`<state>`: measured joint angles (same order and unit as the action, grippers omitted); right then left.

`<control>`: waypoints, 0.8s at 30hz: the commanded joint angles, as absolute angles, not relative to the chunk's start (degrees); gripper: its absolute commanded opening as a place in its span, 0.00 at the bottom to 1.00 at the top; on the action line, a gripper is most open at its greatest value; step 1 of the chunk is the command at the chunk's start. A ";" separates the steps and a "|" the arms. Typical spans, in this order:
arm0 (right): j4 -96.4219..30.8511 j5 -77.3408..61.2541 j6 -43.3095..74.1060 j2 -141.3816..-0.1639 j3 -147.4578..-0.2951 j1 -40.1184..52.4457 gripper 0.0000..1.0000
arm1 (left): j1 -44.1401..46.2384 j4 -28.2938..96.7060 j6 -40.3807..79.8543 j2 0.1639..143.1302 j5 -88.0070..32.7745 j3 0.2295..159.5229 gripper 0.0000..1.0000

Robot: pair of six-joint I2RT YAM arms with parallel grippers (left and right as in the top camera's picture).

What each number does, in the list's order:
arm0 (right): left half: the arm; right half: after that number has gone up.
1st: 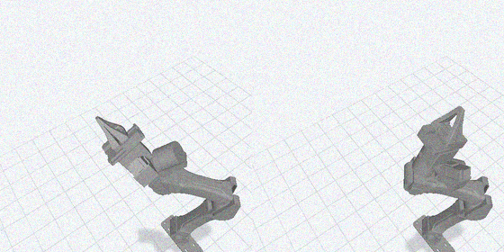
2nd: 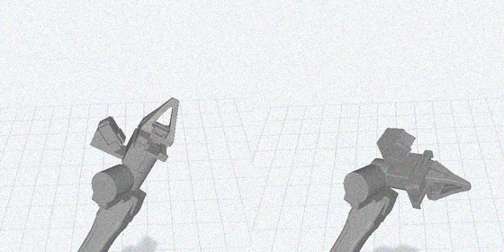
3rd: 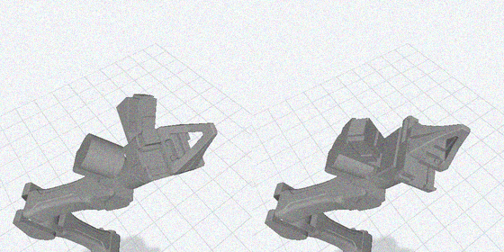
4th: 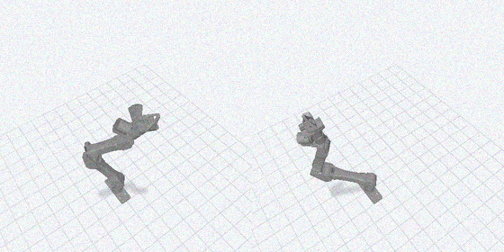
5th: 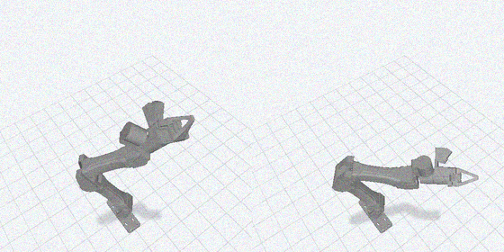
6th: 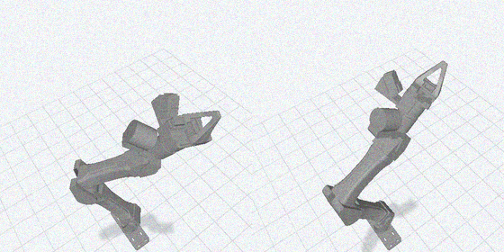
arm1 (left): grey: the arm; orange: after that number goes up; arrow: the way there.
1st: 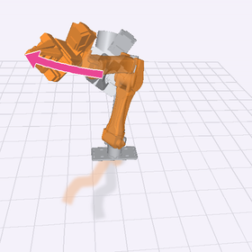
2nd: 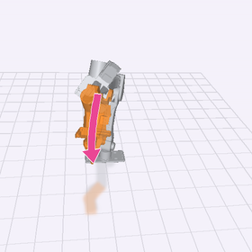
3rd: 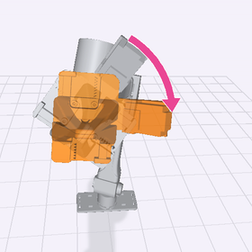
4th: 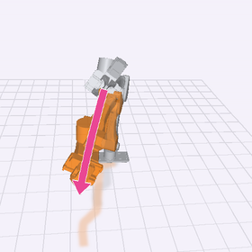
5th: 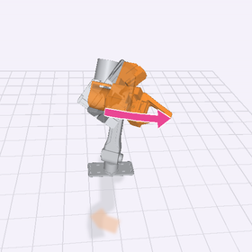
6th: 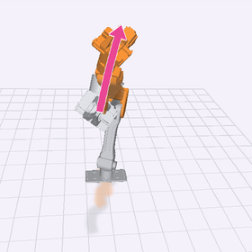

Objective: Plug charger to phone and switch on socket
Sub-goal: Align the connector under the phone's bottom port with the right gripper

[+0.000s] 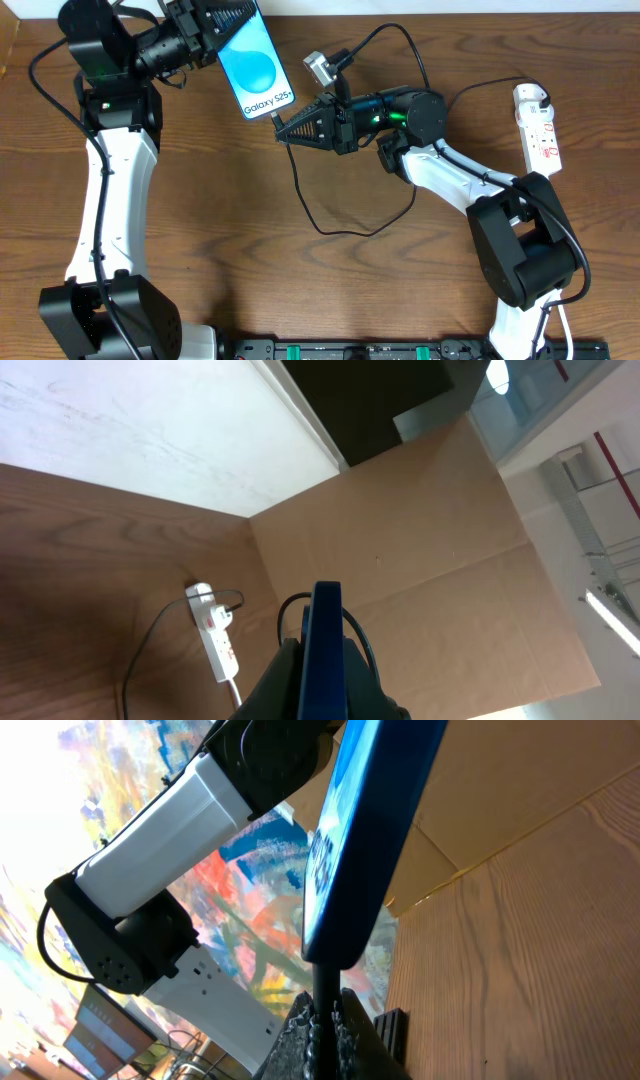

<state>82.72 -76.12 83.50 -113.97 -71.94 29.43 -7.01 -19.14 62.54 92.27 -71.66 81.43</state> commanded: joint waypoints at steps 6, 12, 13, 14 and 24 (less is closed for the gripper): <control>82.87 -73.58 82.63 -113.80 -72.49 29.32 0.01 | -6.76 -19.57 61.49 91.74 -73.08 81.69 0.07; 82.87 -73.58 82.65 -113.80 -72.49 29.32 0.01 | -6.76 -19.57 61.01 91.74 -73.08 81.58 0.08; 82.87 -73.58 82.65 -113.80 -72.49 29.32 0.01 | -6.76 -19.55 60.84 91.74 -73.10 81.56 0.08; 82.87 -73.58 82.65 -113.80 -72.49 29.32 0.01 | -6.76 -19.55 60.84 91.74 -73.10 81.52 0.08; 82.85 -73.58 82.65 -113.80 -72.49 29.32 0.01 | -6.70 -19.51 59.44 91.74 -73.08 81.47 0.08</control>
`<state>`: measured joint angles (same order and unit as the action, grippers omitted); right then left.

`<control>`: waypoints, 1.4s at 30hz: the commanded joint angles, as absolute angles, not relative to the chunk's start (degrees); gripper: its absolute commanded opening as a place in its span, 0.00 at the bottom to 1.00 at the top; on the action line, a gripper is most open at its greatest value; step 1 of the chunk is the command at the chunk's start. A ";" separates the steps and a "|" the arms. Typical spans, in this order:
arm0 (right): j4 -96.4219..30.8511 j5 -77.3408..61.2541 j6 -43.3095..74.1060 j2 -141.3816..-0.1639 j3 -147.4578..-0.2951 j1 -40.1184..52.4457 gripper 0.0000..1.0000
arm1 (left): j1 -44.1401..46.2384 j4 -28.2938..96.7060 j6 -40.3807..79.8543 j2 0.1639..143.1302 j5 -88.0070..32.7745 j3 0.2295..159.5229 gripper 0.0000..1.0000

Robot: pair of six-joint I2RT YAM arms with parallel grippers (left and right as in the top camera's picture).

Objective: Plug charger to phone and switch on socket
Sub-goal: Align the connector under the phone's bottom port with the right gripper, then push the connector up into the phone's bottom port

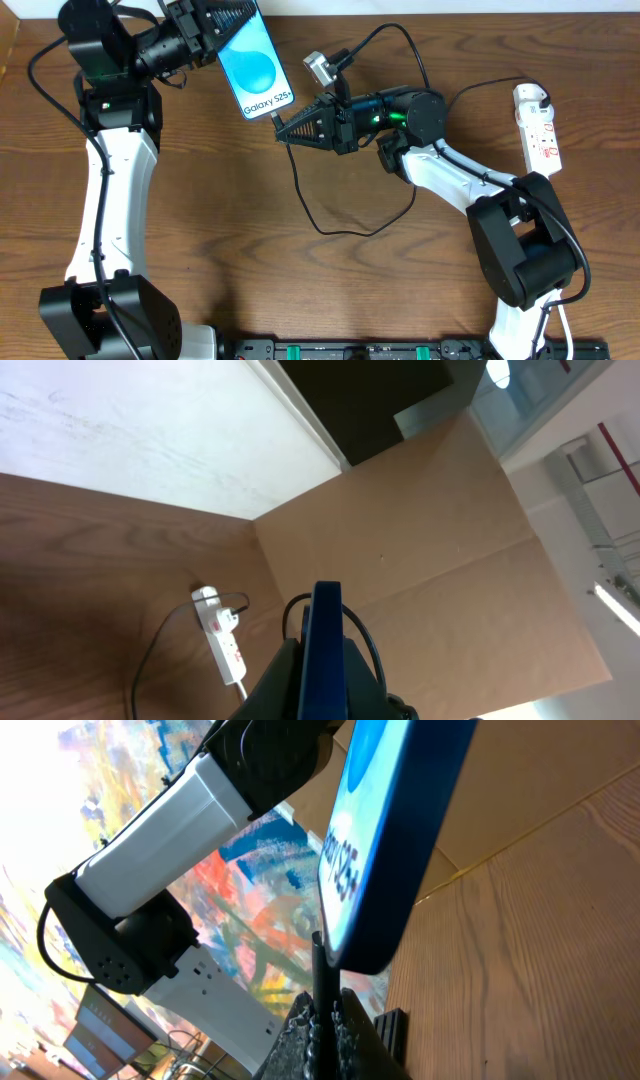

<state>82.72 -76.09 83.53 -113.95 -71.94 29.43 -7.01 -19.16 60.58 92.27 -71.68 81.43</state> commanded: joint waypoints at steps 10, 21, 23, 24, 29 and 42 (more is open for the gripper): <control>81.36 -73.58 82.61 -113.80 -72.49 29.32 0.01 | -4.99 -19.35 60.07 91.74 -72.79 81.47 0.08; 81.38 -73.60 82.61 -113.80 -72.49 29.28 0.01 | -4.95 -19.35 60.03 91.74 -72.53 81.47 0.07; 81.38 -73.60 82.63 -113.80 -72.47 29.28 0.01 | -4.95 -19.35 60.01 91.74 -72.88 81.47 0.08; 81.38 -73.58 82.61 -113.80 -72.49 29.28 0.01 | -4.95 -19.35 60.01 91.74 -72.88 81.47 0.08; 81.38 -73.60 82.65 -113.80 -72.49 28.73 0.01 | -5.02 -19.35 59.57 91.74 -72.88 81.47 0.08; 81.38 -73.63 82.65 -113.80 -72.49 28.10 0.01 | -5.13 -19.38 58.70 91.74 -72.60 81.47 0.07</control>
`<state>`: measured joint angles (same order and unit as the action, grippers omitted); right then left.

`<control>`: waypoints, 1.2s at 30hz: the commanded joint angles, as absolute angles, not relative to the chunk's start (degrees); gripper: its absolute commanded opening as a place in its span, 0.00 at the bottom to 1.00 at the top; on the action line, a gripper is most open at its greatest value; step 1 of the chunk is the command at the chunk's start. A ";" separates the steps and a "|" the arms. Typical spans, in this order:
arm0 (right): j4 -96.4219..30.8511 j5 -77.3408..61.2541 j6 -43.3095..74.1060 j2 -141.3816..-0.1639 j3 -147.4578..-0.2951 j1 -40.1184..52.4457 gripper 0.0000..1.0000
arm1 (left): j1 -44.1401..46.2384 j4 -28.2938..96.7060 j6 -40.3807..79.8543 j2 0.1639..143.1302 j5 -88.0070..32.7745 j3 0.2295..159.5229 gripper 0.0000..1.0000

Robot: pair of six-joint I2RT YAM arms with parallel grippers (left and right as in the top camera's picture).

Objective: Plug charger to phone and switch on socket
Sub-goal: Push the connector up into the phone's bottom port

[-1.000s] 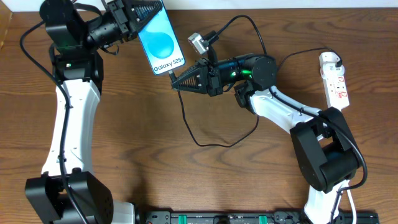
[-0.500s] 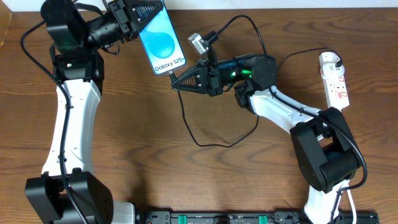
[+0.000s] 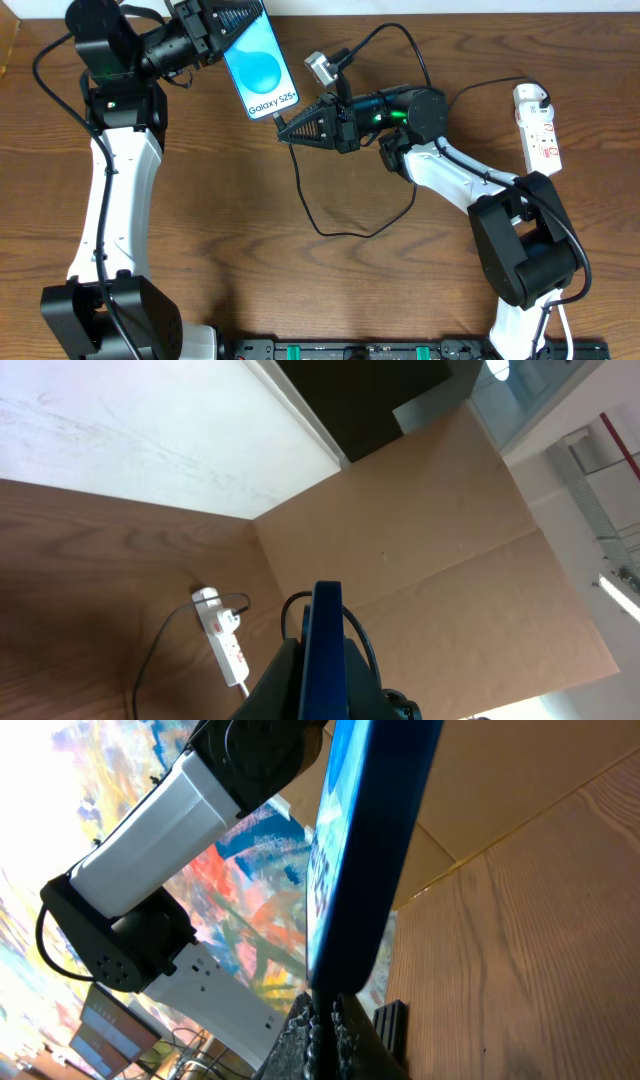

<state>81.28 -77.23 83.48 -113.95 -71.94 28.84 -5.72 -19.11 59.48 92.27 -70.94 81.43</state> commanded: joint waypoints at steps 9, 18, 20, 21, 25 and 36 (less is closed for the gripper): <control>81.38 -73.63 82.65 -113.80 -72.47 27.77 0.01 | -5.13 -19.38 58.70 91.74 -72.42 81.47 0.07; 81.38 -72.44 83.37 -113.80 -72.49 27.86 0.01 | -5.10 -19.35 57.60 91.77 -72.42 81.47 0.08; 81.38 -72.10 83.77 -113.80 -72.47 27.88 0.01 | -5.10 -19.35 57.17 91.77 -72.42 81.47 0.08; 81.38 -71.96 83.77 -113.80 -72.49 27.88 0.01 | -5.10 -19.35 57.19 91.77 -72.44 81.47 0.07; 81.38 -70.87 84.03 -113.80 -72.47 27.88 0.01 | -5.04 -19.33 57.19 91.79 -72.47 81.47 0.07; 81.36 -67.37 84.82 -113.80 -72.47 28.27 0.01 | -4.99 -12.21 53.78 91.79 -72.64 81.47 0.08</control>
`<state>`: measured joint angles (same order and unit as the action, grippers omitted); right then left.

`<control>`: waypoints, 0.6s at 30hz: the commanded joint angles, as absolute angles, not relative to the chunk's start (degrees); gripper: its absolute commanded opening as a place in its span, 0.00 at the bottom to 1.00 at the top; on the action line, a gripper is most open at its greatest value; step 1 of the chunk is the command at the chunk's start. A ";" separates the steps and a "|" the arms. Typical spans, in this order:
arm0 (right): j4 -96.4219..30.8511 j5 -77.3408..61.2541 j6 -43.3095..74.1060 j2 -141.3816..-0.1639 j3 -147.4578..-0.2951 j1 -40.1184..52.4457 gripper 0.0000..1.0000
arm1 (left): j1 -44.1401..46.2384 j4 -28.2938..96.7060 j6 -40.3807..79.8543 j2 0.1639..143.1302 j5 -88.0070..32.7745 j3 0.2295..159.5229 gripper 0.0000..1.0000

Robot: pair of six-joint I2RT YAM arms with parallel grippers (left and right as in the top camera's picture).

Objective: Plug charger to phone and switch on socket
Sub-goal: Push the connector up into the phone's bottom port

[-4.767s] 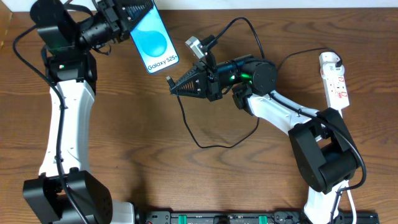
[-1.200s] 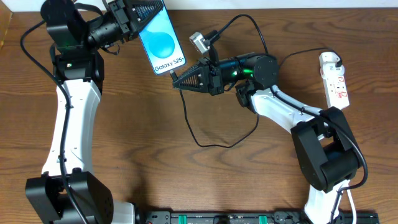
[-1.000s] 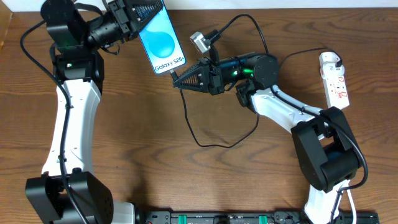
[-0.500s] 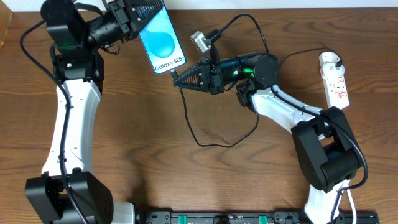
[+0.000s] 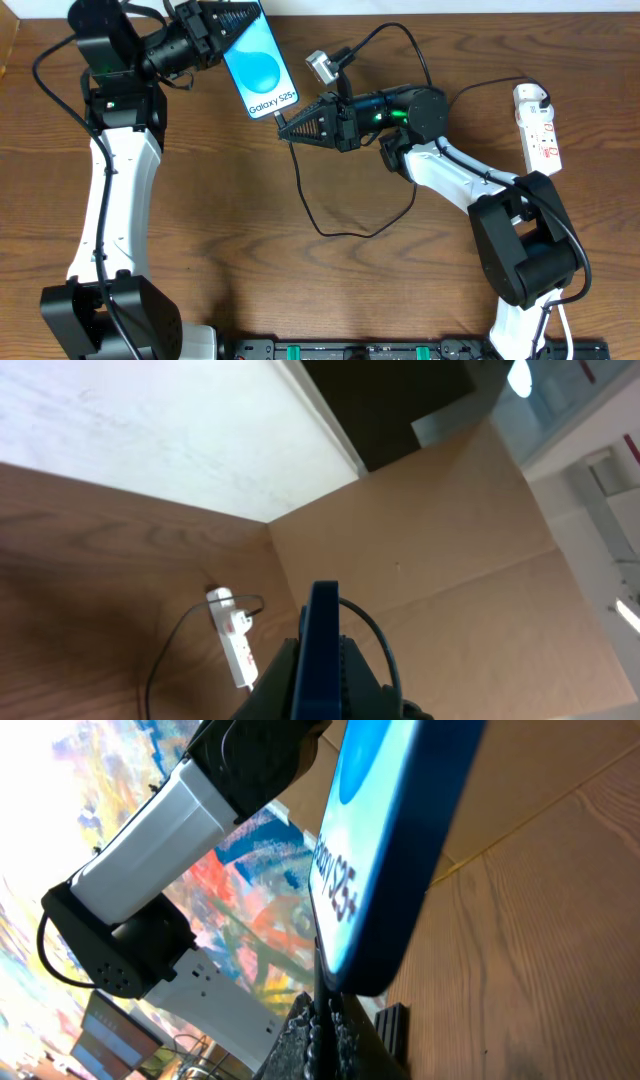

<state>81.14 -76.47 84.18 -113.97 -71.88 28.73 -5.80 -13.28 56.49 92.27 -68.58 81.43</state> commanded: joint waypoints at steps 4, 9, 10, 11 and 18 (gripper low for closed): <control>81.34 -66.98 84.84 -113.80 -72.49 28.27 0.01 | -4.67 -12.27 53.58 91.79 -73.12 81.47 0.08; 80.88 -65.98 84.86 -113.80 -72.49 28.27 0.01 | -4.14 -12.27 52.14 91.79 -73.54 81.47 0.08; 80.36 -65.89 84.84 -113.80 -72.49 28.27 0.01 | -4.14 -12.25 52.07 91.79 -73.65 81.47 0.07; 79.83 -65.87 84.84 -113.80 -72.47 28.27 0.01 | -4.14 -12.27 52.03 91.79 -73.84 81.47 0.07; 76.42 -64.93 84.82 -113.80 -72.47 28.27 0.01 | -4.14 -12.53 51.86 91.79 -74.37 81.47 0.08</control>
